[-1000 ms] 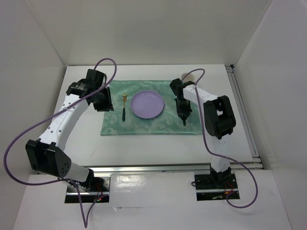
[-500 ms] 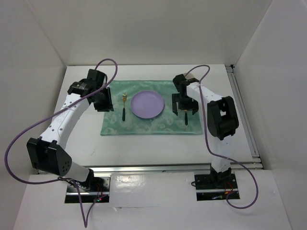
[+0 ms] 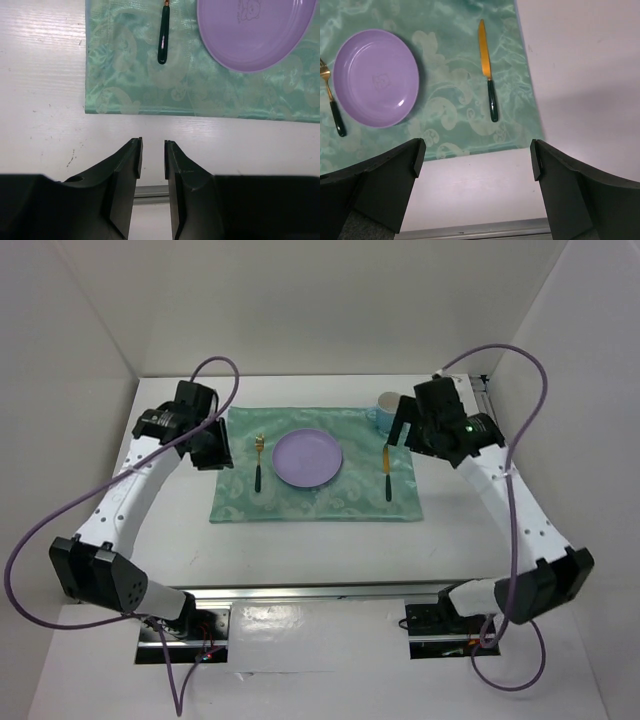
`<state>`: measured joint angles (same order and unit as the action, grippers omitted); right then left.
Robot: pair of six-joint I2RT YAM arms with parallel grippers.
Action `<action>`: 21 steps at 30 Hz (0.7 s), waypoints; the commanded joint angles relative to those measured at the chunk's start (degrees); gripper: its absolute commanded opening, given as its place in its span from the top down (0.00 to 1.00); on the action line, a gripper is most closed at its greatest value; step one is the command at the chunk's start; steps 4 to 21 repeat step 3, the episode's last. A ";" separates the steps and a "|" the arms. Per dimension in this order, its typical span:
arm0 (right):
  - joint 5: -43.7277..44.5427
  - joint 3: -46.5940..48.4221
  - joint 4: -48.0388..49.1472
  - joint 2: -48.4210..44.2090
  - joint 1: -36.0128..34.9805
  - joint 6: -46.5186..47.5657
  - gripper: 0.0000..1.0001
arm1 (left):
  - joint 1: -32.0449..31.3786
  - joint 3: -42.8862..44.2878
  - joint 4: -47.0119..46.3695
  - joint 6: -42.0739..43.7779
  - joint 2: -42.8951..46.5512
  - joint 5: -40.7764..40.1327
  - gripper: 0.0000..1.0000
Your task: Set the dinner table for one person
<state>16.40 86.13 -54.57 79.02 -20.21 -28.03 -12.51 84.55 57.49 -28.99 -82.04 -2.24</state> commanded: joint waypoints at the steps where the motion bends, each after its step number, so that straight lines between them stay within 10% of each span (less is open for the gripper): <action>1: 3.72 -3.94 -4.14 -3.69 0.78 -3.78 0.00 | 0.30 2.72 1.48 -1.15 2.59 -0.48 0.58; 21: 3.20 -7.01 -3.00 -7.37 0.78 -2.55 0.00 | 0.30 2.72 1.48 -1.77 3.11 -0.48 0.58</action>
